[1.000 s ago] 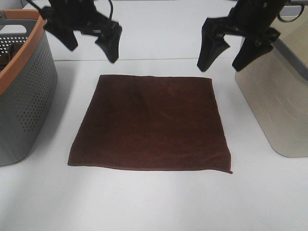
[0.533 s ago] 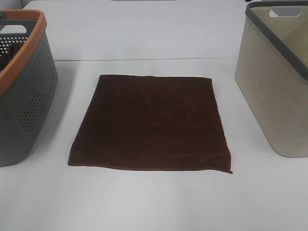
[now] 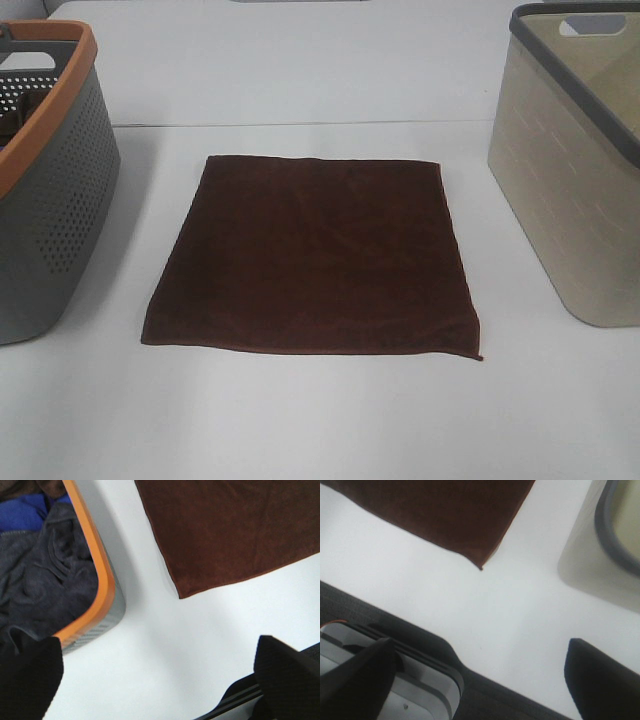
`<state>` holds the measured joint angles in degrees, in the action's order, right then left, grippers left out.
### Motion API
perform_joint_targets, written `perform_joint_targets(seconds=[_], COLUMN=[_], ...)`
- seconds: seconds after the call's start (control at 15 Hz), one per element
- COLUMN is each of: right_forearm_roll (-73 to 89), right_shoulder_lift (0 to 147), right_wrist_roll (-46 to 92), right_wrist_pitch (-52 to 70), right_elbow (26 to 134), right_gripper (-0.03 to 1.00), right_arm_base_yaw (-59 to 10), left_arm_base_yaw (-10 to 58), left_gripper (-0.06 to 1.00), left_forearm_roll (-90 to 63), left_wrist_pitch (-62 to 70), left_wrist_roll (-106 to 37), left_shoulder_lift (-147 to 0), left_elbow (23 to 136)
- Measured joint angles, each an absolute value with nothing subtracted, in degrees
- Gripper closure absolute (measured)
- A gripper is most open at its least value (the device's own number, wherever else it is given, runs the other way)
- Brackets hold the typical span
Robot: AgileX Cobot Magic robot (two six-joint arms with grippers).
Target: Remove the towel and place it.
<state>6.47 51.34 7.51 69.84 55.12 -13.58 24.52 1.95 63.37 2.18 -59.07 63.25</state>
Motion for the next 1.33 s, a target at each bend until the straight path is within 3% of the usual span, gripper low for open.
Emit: perform_joint_targets(seconds=[0.13, 0.4, 0.8, 1.33], right_forearm_roll=[6.5, 6.5, 6.5, 6.5], right_shoulder_lift=[42.9, 29.9, 13.1, 10.5], right_wrist_roll=[7.4, 6.9, 7.2, 7.3], right_wrist_pitch=[70.0, 67.9, 63.6, 61.4], right_elbow=[44.1, 32.7, 30.0, 29.0], right_gripper=[0.10, 0.10, 0.10, 0.10], right_arm_base_yaw=[-13.6, -13.6, -13.6, -13.6], left_arm_base_yaw=[24.5, 24.5, 24.5, 24.5], left_gripper=[-0.04, -0.04, -0.04, -0.04], left_forearm_roll=[1.0, -3.2, -0.6, 0.0], left_wrist_pitch=[56.7, 56.0, 59.2, 59.6], left_wrist_roll=[3.2, 0.8, -2.9, -2.6], left_shoulder_lift=[-48.5, -32.5, -13.8, -12.1], left_elbow=[46.2, 32.5, 28.7, 28.6])
